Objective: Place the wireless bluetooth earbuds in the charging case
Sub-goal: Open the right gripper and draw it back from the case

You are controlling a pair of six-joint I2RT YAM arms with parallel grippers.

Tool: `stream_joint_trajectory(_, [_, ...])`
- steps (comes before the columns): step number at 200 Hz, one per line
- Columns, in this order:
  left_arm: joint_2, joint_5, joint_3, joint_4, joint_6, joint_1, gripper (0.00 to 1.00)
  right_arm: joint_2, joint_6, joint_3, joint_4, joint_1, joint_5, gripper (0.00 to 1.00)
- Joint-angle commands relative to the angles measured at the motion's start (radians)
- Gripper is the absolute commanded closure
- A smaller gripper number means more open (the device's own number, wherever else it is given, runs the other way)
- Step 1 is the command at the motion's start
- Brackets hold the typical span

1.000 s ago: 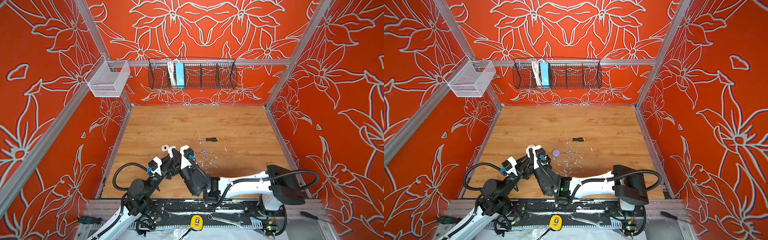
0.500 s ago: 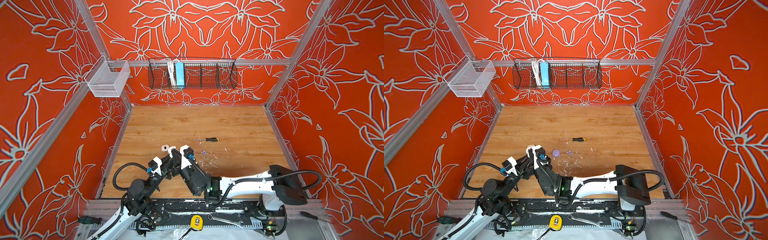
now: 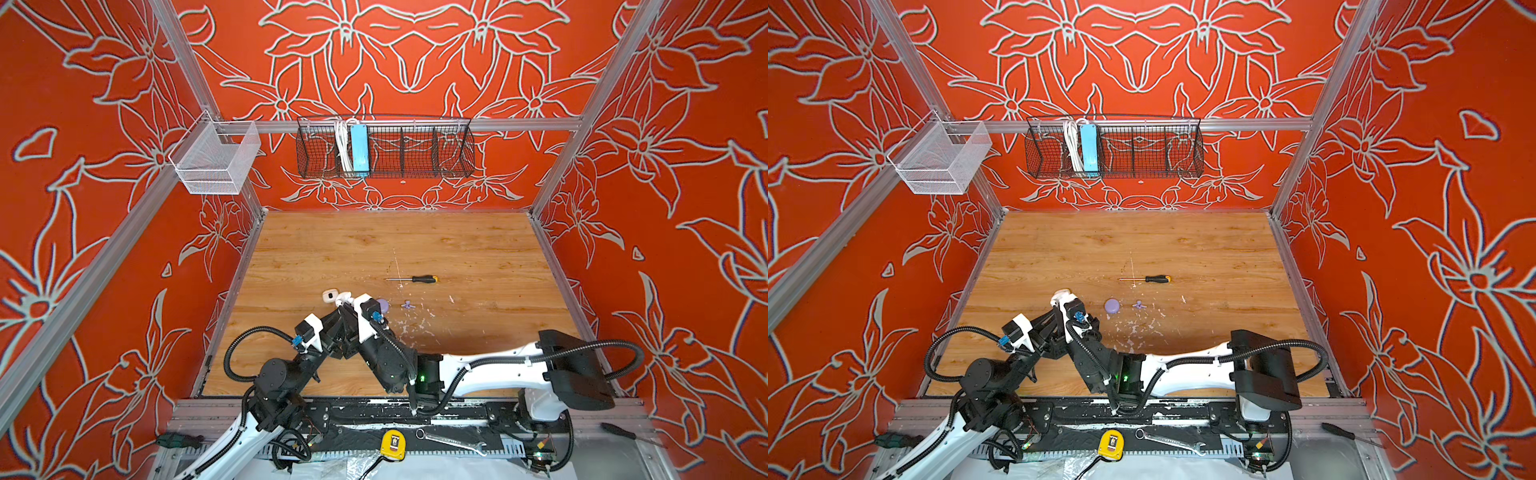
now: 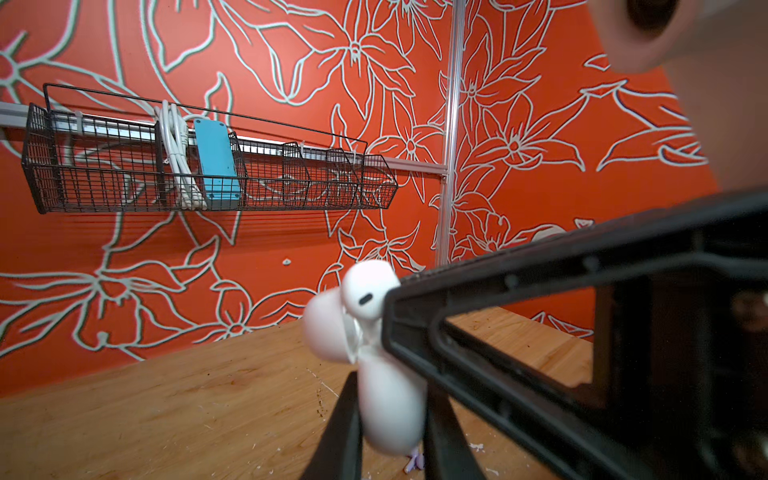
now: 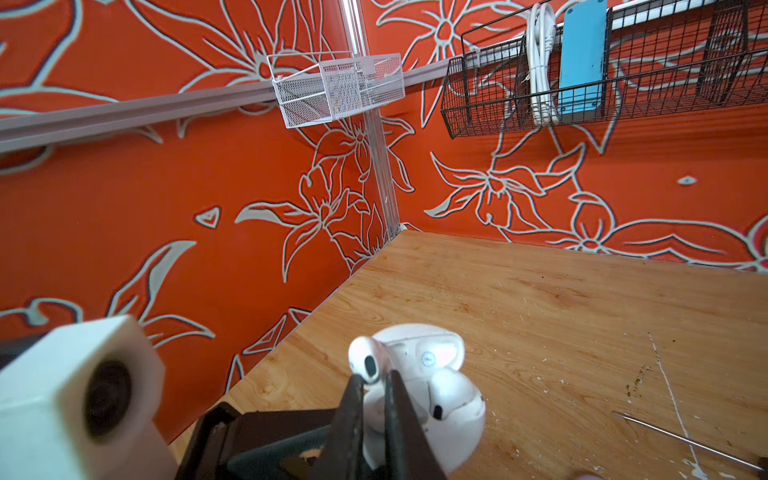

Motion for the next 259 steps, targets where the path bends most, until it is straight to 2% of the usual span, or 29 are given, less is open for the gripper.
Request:
stream_joint_trajectory(1, [-0.014,0.015,-0.043,0.050,0.009,0.001,1.00,-0.014,0.010,0.024,-0.020,0.004,0.029,0.86])
stream_joint_trajectory(71, [-0.014,0.016,-0.043,0.049,0.012,0.001,1.00,-0.047,0.001,0.021,-0.048,0.004,0.049,0.75])
stream_joint_trajectory(126, [-0.014,0.015,-0.044,0.048,0.012,0.001,1.00,-0.087,-0.023,0.019,-0.070,0.004,-0.038,0.52])
stream_joint_trajectory(159, [-0.014,0.015,-0.044,0.047,0.015,0.001,1.00,-0.081,-0.033,0.066,-0.133,0.004,-0.030,0.51])
stream_joint_trajectory(217, [-0.002,-0.036,-0.032,0.009,-0.001,0.001,1.00,-0.172,-0.030,0.011,-0.225,-0.002,0.097,0.49])
stream_joint_trajectory(238, [0.019,-0.069,-0.013,-0.014,-0.016,0.001,1.00,-0.248,0.052,-0.047,-0.354,-0.025,0.133,0.48])
stream_joint_trajectory(259, [0.053,-0.150,0.009,-0.054,-0.042,0.001,1.00,-0.333,0.168,-0.120,-0.497,-0.062,0.127,0.48])
